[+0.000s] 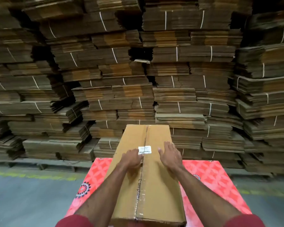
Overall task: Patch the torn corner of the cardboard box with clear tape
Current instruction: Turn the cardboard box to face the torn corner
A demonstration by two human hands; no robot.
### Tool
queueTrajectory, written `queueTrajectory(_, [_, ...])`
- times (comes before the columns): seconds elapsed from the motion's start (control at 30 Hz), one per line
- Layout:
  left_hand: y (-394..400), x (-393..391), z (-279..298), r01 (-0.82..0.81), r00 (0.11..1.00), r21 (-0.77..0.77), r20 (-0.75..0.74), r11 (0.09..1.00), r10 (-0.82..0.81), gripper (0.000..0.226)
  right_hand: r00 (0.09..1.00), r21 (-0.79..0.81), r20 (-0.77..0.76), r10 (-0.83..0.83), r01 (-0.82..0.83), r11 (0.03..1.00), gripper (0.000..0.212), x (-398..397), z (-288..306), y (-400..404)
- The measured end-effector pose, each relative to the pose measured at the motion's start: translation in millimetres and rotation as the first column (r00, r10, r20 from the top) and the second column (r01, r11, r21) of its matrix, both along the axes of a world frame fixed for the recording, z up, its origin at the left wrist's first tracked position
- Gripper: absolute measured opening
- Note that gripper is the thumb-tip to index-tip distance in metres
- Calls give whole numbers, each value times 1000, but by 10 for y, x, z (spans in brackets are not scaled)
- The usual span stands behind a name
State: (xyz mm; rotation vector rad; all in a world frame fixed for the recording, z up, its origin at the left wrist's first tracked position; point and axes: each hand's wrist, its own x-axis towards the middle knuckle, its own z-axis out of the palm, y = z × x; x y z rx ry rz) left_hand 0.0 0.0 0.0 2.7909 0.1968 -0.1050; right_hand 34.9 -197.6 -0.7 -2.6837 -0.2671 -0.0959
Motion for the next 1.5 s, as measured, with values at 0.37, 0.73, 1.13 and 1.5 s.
queueTrajectory(0.37, [31,-411,-252,-66,989,38,-127,997,71,71,992,-64,-106,67,-74,995,68,-234,-437,-56])
queueTrajectory(0.73, [153,-388,-368,16,990,37,-142,999,-10,77,996,-156,-68,60,-70,985,67,-163,-561,-35])
queueTrajectory(1.13, [185,-510,-360,134,973,210,-214,969,-89,78,985,-293,-111,134,-161,942,71,-161,-537,-54])
queueTrajectory(1.5, [74,-1135,-148,130,966,347,-256,929,-39,70,984,-335,5,176,-164,928,63,-564,-468,-130])
